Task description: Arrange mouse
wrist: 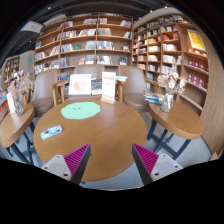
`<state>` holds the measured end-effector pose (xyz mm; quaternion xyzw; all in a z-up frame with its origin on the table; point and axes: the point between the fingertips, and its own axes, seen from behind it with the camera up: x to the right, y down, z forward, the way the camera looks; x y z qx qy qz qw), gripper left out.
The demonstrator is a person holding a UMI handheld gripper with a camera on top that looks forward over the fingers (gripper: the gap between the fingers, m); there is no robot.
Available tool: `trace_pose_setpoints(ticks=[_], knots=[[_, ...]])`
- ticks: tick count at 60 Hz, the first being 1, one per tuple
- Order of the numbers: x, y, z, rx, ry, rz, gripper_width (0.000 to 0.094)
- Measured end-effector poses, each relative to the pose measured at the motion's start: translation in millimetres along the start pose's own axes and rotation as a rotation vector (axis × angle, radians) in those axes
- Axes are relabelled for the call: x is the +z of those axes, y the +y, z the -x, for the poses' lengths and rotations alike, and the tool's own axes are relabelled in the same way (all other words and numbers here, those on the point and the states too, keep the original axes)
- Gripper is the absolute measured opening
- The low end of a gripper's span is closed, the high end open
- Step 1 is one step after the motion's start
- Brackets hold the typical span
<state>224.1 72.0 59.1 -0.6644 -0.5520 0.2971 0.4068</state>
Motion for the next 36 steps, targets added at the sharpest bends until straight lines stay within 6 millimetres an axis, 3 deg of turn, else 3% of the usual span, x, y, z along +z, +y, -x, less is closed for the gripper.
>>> trace_pose_setpoints(ticks=[8, 10, 36], knots=[[-14.0, -3.0, 10.6, -0.024, -0.025, 0.003, 0.0856], [-6.4, -2.7, 17.7, -0.026, -0.033, 0.003, 0.0857], [-0.5, 21.3, 160.9, -0.068, -0.181, 0.063, 0.0855]])
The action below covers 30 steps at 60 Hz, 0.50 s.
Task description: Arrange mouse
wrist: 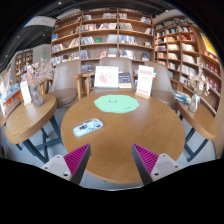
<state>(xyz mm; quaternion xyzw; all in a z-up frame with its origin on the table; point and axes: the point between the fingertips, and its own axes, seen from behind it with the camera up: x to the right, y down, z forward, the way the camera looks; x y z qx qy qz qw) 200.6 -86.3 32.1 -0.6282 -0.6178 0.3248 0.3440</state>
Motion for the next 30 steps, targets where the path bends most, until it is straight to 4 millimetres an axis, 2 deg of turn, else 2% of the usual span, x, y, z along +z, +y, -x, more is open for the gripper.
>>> trace_pose_setpoints(ticks=[13, 22, 29, 30], knots=[[22.1, 3.4, 64.8, -0.008, -0.063, 0.026, 0.0853], [34.6, 6.5, 91.3, -0.01, -0.078, 0.04, 0.0853], [45.1, 10.8, 104.2, -0.007, -0.086, 0.056, 0.0851], [51.8, 10.8, 104.3, -0.007, -0.087, 0.057, 0.0853]])
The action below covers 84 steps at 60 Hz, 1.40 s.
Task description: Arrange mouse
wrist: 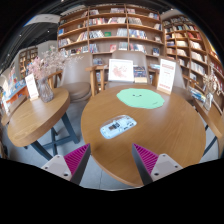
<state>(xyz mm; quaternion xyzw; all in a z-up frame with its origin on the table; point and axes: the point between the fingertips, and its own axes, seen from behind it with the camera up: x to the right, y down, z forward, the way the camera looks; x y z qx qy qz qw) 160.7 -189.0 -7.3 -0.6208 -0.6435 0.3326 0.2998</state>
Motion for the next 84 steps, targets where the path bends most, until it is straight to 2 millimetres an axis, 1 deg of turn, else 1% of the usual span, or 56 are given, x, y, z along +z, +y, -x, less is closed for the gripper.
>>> trace_pose_setpoints(ticks=[2, 6, 14, 27, 38, 45, 49, 56, 58, 59, 60, 61, 63, 68, 72, 75, 80, 82, 84], knots=[[-0.1, 0.1, 3.8, 0.001, 0.001, 0.002, 0.0854], [6.8, -2.0, 5.4, 0.003, 0.007, 0.003, 0.0852], [27.7, -15.8, -1.2, 0.002, 0.033, -0.013, 0.0855], [60.4, -41.6, 0.9, 0.037, 0.034, -0.008, 0.0853], [87.0, -61.1, 11.3, 0.04, 0.002, -0.001, 0.0853], [98.4, -70.6, 15.6, 0.033, -0.007, 0.002, 0.0852], [102.2, -72.4, 16.0, 0.035, -0.01, 0.005, 0.0841], [101.8, -71.6, 12.8, 0.022, 0.007, 0.005, 0.0774], [101.9, -71.1, 10.0, 0.007, 0.021, 0.002, 0.0727], [102.4, -70.9, 7.2, -0.003, 0.033, 0.001, 0.0684], [102.8, -71.4, 4.2, -0.012, 0.045, -0.003, 0.0628], [103.6, -72.6, 4.4, -0.011, 0.046, -0.01, 0.0513], [104.8, -71.9, 8.5, 0.012, 0.021, -0.004, 0.0483], [100.0, -73.9, 2.5, -0.015, 0.03, 0.011, 0.0443], [92.6, -90.3, 5.4, -0.013, -0.004, -0.015, 0.0436], [86.5, -108.4, 2.8, -0.015, -0.027, -0.035, 0.0435], [80.1, -151.1, -7.8, -0.03, -0.048, -0.093, 0.0436], [79.0, -172.0, -12.5, -0.03, -0.061, -0.114, 0.0434], [83.0, -189.0, -20.8, -0.031, -0.071, -0.136, 0.0435]])
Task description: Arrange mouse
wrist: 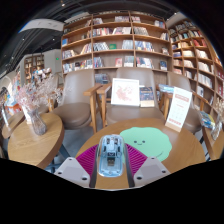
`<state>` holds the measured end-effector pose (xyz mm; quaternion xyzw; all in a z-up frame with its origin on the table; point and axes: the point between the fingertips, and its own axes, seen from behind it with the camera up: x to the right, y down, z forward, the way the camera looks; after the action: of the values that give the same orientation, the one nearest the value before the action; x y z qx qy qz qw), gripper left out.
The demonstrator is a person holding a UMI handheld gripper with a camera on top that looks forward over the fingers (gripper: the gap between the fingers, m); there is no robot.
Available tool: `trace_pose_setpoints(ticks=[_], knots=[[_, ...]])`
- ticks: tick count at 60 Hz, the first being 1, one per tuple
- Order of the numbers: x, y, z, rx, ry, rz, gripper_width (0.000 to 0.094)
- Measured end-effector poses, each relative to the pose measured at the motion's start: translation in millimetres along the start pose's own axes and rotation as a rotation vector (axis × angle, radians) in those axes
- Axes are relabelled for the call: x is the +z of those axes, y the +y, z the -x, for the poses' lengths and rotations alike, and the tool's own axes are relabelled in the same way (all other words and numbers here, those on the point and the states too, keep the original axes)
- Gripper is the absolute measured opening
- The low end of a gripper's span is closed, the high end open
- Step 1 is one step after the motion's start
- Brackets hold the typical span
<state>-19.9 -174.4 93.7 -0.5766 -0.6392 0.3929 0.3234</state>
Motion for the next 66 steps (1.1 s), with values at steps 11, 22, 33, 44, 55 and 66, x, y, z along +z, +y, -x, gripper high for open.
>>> trace_pose_setpoints(ticks=[11, 22, 33, 44, 55, 66], knots=[[57.5, -53.2, -83.0, -0.032, 0.105, -0.038, 0.0433], [111.5, -35.0, -127.3, -0.066, 0.12, -0.013, 0.0434], [137.0, 6.7, -148.6, -0.004, 0.126, 0.077, 0.0432], [145.8, 28.5, -151.8, 0.0, 0.128, 0.114, 0.0458], [135.8, 25.6, -151.6, 0.019, 0.142, 0.13, 0.0809], [64.0, -4.6, -142.4, 0.02, 0.178, 0.072, 0.0854]])
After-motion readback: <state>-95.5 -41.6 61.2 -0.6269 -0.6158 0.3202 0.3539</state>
